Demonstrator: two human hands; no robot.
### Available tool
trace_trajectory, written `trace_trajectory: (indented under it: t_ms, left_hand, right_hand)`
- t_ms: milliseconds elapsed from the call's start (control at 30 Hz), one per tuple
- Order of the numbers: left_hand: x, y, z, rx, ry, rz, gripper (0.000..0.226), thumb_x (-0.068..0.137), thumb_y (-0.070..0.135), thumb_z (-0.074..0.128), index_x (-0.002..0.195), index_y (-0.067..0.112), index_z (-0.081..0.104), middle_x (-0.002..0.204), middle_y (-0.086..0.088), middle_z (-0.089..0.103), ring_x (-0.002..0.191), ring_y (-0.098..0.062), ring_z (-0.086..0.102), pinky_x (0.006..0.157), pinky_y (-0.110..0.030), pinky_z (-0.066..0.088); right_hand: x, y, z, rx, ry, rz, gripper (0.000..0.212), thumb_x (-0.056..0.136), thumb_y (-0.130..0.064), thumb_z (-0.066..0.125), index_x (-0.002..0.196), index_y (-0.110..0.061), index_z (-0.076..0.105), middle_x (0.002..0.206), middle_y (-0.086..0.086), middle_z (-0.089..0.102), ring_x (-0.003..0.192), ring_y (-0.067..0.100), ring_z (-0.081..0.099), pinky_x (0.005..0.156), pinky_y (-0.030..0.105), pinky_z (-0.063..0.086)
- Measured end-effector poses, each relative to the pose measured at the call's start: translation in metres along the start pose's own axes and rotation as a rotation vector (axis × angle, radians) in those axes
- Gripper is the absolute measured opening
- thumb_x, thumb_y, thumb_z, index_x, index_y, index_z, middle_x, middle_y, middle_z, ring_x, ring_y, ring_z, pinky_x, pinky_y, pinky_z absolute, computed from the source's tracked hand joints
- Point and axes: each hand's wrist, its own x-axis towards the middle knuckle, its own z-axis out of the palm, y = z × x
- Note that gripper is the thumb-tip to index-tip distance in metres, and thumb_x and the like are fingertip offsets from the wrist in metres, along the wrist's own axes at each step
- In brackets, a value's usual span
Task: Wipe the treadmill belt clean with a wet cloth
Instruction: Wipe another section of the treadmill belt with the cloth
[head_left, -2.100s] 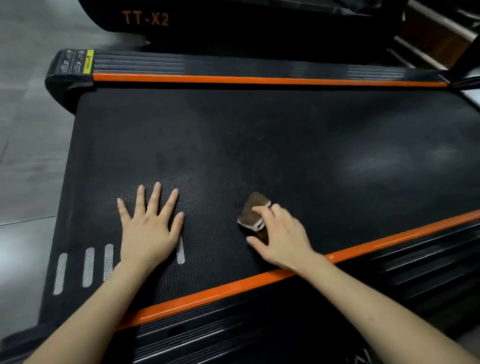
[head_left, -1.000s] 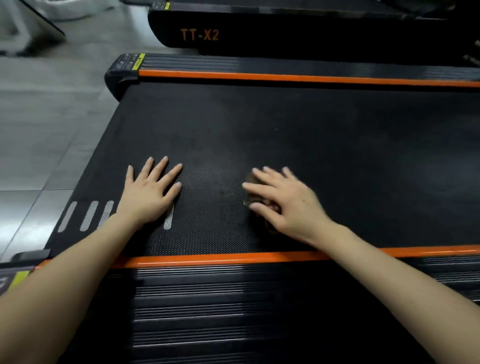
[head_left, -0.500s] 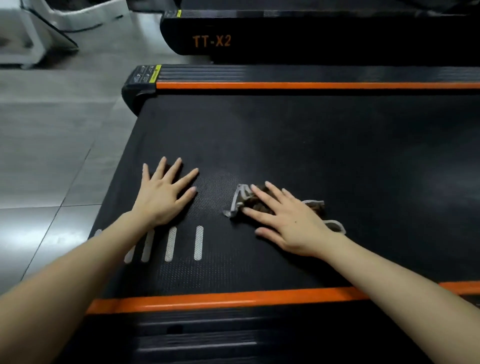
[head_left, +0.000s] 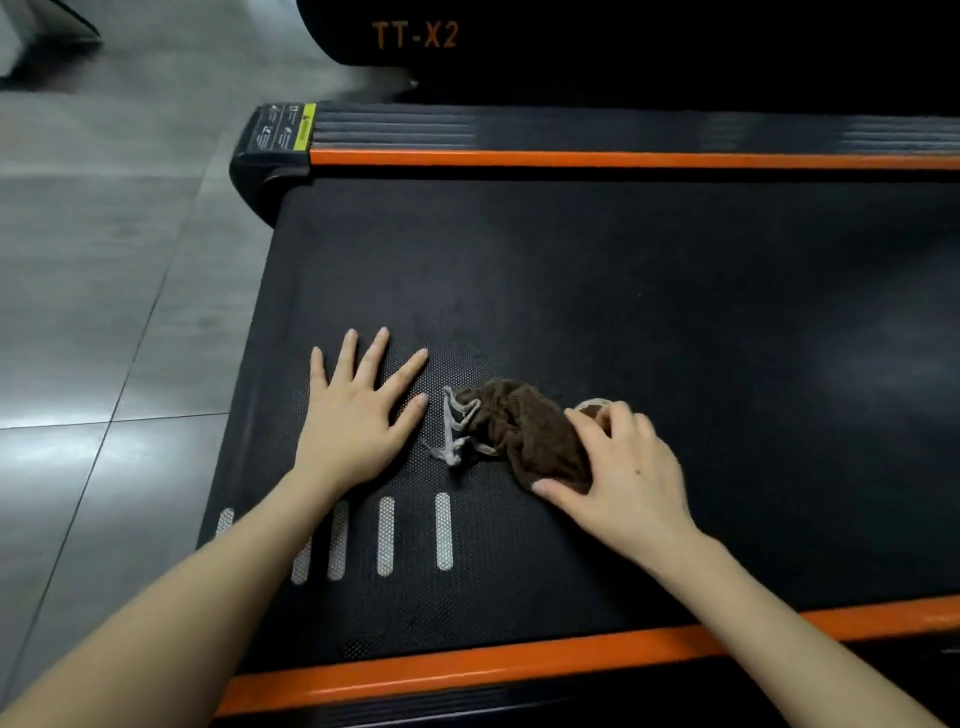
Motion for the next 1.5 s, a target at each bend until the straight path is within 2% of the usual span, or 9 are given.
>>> trace_trajectory:
  t_ms: [167,433,533,633,833,1033,1200,1300,1500]
  left_hand:
    - [0.0,0.0,-0.002,-0.009,-0.025,-0.008,0.063,0.088,0.064,0.006,0.146,0.046,0.019,0.158,-0.006,0.016,0.145,-0.034,0.005,0.114,-0.055,-0.003]
    - [0.0,0.001,-0.003,-0.018,-0.027,-0.014,0.063,0.088,0.065,0.006,0.146,0.045,0.02,0.158,-0.006,0.017,0.146,-0.033,0.007,0.115,-0.056,-0.002]
    - [-0.001,0.002,-0.004,-0.027,-0.029,-0.013,0.062,0.088,0.065,0.006,0.146,0.046,0.02,0.158,-0.006,0.017,0.146,-0.033,0.006,0.115,-0.055,-0.003]
    - [-0.001,0.002,-0.004,-0.04,-0.021,-0.006,0.061,0.09,0.063,0.01,0.146,0.044,0.024,0.157,-0.007,0.02,0.145,-0.034,0.009,0.115,-0.056,-0.002]
    - [0.0,0.002,-0.003,-0.025,-0.018,0.003,0.058,0.092,0.061,0.016,0.145,0.042,0.028,0.155,-0.009,0.025,0.144,-0.037,0.014,0.114,-0.058,0.002]
    - [-0.001,0.001,-0.002,-0.015,-0.022,-0.006,0.057,0.092,0.062,0.014,0.145,0.045,0.025,0.157,-0.007,0.022,0.145,-0.035,0.011,0.115,-0.057,0.001]
    - [0.001,0.001,0.0,0.002,-0.028,0.003,0.056,0.093,0.06,0.017,0.146,0.043,0.026,0.156,-0.008,0.024,0.144,-0.037,0.014,0.114,-0.059,0.005]
    - [0.002,0.002,-0.001,0.002,-0.035,0.001,0.057,0.093,0.059,0.016,0.146,0.042,0.026,0.156,-0.009,0.024,0.144,-0.037,0.015,0.113,-0.059,0.004]
    - [0.011,-0.008,-0.009,-0.048,-0.049,-0.021,0.063,0.088,0.064,0.008,0.145,0.043,0.021,0.157,-0.004,0.022,0.146,-0.032,0.01,0.113,-0.057,-0.002]
  right_hand:
    - [0.008,0.011,-0.026,0.306,0.034,-0.006,0.028,0.081,-0.032,0.069,0.106,-0.019,0.067,0.098,-0.004,0.056,0.1,0.018,0.053,0.086,0.032,0.042]
    - [0.023,0.014,-0.071,0.412,0.328,-0.071,0.03,0.076,-0.044,0.07,0.096,-0.022,0.073,0.094,-0.005,0.059,0.094,0.015,0.05,0.082,0.022,0.039]
    - [0.032,0.002,-0.028,0.231,0.274,-0.147,0.053,0.08,-0.061,0.048,0.119,-0.03,0.064,0.128,0.008,0.055,0.121,0.03,0.047,0.101,0.047,0.037]
    - [0.037,-0.009,0.014,0.216,0.07,-0.185,0.061,0.082,-0.068,0.036,0.139,-0.044,0.036,0.152,0.007,0.031,0.142,0.032,0.018,0.111,0.058,0.019]
    - [0.07,0.004,0.032,0.153,0.124,-0.45,0.043,0.092,-0.056,0.036,0.123,-0.037,0.058,0.132,0.01,0.055,0.128,0.042,0.041,0.102,0.062,0.03]
    - [0.136,-0.005,0.03,0.215,0.171,-0.006,0.05,0.092,-0.052,0.043,0.134,-0.026,0.051,0.14,0.016,0.045,0.135,0.041,0.027,0.109,0.057,0.024]
    - [0.032,-0.012,0.045,0.206,0.156,-0.582,0.046,0.09,-0.05,0.048,0.132,-0.03,0.048,0.135,0.012,0.051,0.131,0.038,0.038,0.108,0.05,0.031]
    - [0.069,-0.003,0.04,0.131,0.148,-0.766,0.041,0.09,-0.047,0.048,0.129,-0.033,0.047,0.13,0.008,0.057,0.124,0.036,0.047,0.104,0.052,0.037]
    - [0.182,-0.019,0.037,0.161,0.178,-0.305,0.044,0.091,-0.046,0.046,0.13,-0.028,0.055,0.135,0.009,0.052,0.131,0.037,0.038,0.109,0.054,0.028]
